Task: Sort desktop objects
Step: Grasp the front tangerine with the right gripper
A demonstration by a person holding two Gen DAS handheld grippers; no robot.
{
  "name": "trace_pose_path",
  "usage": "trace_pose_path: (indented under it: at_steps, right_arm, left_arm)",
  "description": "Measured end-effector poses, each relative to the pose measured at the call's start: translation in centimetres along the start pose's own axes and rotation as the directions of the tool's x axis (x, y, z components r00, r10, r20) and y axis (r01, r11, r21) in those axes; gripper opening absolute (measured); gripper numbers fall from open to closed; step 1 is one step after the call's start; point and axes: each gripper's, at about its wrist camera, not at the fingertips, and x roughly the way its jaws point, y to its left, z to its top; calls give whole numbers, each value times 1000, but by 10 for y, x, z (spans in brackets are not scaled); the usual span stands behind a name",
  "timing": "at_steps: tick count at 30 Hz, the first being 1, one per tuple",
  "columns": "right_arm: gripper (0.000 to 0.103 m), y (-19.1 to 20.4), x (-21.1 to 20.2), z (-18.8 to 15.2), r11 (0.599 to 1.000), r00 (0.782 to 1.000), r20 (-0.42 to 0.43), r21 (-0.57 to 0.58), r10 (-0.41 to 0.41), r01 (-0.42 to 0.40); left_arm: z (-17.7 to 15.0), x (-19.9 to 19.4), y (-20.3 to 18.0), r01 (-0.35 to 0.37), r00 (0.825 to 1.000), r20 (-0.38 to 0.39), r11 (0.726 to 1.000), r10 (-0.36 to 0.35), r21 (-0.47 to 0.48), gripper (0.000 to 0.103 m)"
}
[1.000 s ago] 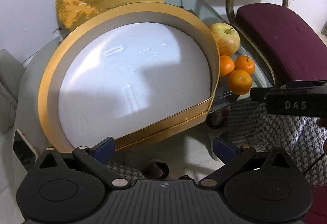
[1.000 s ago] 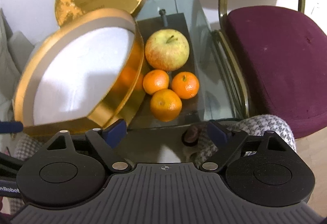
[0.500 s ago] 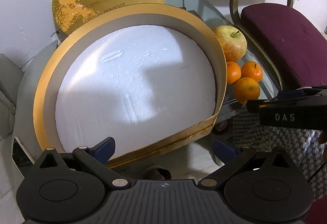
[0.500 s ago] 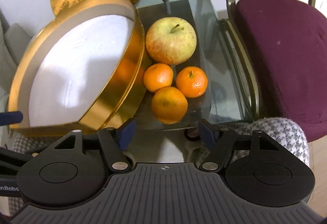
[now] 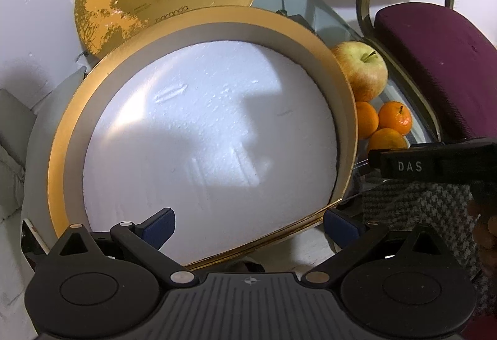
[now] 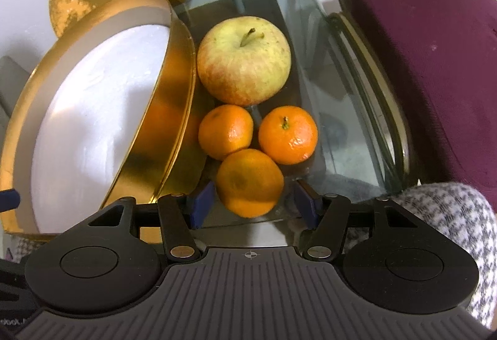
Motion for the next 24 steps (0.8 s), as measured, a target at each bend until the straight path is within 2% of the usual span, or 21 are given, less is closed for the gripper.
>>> trace_pose_path:
  at_steps: [3,5,8,18,24]
  right_arm:
    - [62,3,5,3,1000,1000,-4,-5,-7,7]
    - [54,4,7,3,1000,1000,-8,-2,-13,13]
    - [50,4,7,3,1000,1000,-5,2,-22,22]
    - [49,8,-21,-4,1000,1000,5,16,21,-21]
    - [49,10,-56,-16,998,998,45,24,50,-51]
  left_arm:
    - [-1,1,1,-2,1000,-9,1000,2,-4,102]
    - [-1,1,2,-4,1000,-11,1000,4,-5,102]
    - [-2,1,3,-3,1000,-11,1000,3,-8,102]
    - [-10,-21,4,2,999,40,1000,-1,-17,102]
    - [-29,-38,18,7,997,77,996,0,-87,102]
